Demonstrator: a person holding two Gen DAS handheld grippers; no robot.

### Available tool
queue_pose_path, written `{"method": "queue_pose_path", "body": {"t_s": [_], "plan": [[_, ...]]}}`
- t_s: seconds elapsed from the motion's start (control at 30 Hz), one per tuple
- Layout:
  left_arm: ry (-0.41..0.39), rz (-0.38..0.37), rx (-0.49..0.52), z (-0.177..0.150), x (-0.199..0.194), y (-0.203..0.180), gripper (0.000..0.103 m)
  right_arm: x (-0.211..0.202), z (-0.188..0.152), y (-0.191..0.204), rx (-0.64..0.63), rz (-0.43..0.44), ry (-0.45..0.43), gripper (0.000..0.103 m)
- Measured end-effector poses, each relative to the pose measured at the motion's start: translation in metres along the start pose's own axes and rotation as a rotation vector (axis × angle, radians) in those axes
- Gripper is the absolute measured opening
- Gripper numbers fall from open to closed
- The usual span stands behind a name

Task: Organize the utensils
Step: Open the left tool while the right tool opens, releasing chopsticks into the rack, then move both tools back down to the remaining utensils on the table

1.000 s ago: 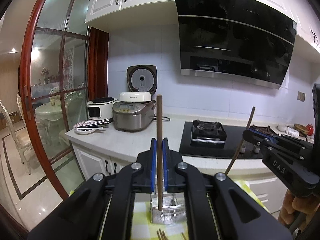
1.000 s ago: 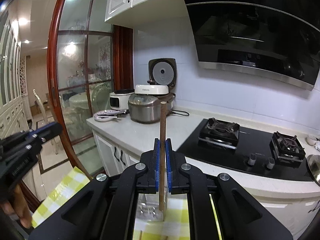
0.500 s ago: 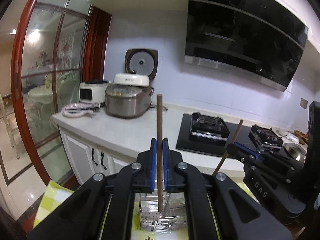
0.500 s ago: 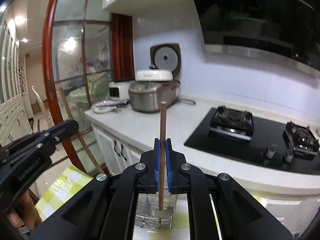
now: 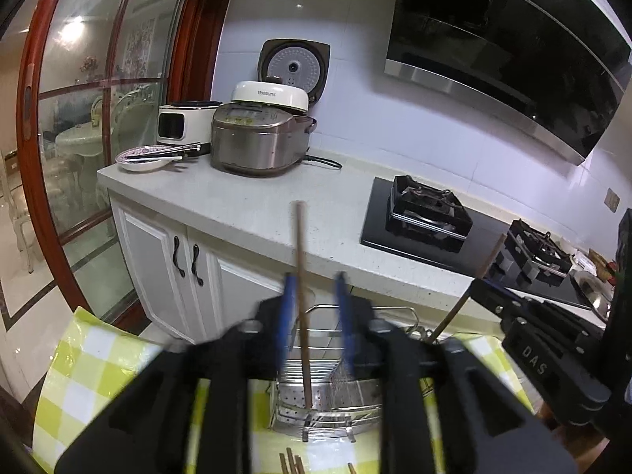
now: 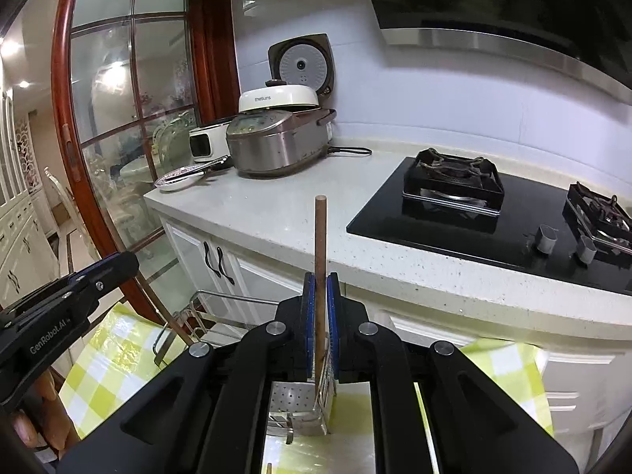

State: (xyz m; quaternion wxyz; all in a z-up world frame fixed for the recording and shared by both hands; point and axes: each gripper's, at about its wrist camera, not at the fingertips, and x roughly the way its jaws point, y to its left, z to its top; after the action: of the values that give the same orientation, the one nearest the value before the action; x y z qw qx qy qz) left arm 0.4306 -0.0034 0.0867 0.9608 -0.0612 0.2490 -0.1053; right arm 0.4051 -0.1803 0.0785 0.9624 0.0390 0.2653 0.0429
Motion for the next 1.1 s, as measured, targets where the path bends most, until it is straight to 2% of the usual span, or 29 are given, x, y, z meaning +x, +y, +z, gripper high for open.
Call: {"method": "queue_pose_path", "body": {"t_s": [0.07,0.1,0.13,0.2,0.27,0.37,0.47,0.67,0.73,0.8,0.93,1.03,1.1], "plan": [[-0.017,0.023,-0.007,0.000,-0.006,0.003,0.056,-0.005,0.000,-0.003,0.008,-0.006,-0.007,0.017],[-0.024,0.031,-0.009,0.000,-0.008,0.005,0.056,-0.008,-0.001,-0.005,0.012,-0.010,-0.015,0.032],[-0.028,0.039,-0.011,0.000,-0.011,0.007,0.057,-0.012,0.000,-0.006,0.014,-0.014,-0.023,0.053],[-0.042,0.059,-0.016,0.001,-0.019,0.010,0.065,-0.020,-0.001,-0.008,0.010,-0.028,-0.046,0.066],[-0.062,0.082,-0.024,-0.001,-0.029,0.015,0.067,-0.028,-0.003,-0.011,0.004,-0.045,-0.060,0.066],[-0.099,0.100,-0.050,-0.007,-0.051,0.024,0.067,-0.045,-0.012,-0.023,0.044,-0.069,-0.084,0.072],[-0.130,0.100,-0.074,-0.020,-0.075,0.030,0.068,-0.060,-0.033,-0.037,0.094,-0.094,-0.079,0.074],[-0.105,0.100,-0.057,-0.062,-0.102,0.028,0.070,-0.081,-0.082,-0.055,0.159,-0.158,-0.032,0.074],[-0.077,0.112,-0.032,-0.077,-0.107,0.024,0.070,-0.090,-0.100,-0.060,0.189,-0.180,-0.012,0.076],[-0.018,0.089,-0.015,-0.098,-0.111,0.021,0.071,-0.095,-0.117,-0.060,0.189,-0.192,-0.002,0.077],[0.082,0.081,0.010,-0.134,-0.114,0.013,0.072,-0.106,-0.158,-0.061,0.179,-0.183,0.057,0.077],[0.175,0.039,0.019,-0.169,-0.114,0.007,0.072,-0.109,-0.190,-0.057,0.170,-0.160,0.141,0.077],[0.223,0.022,0.021,-0.185,-0.109,0.003,0.071,-0.107,-0.206,-0.047,0.118,-0.135,0.196,0.077]]}}
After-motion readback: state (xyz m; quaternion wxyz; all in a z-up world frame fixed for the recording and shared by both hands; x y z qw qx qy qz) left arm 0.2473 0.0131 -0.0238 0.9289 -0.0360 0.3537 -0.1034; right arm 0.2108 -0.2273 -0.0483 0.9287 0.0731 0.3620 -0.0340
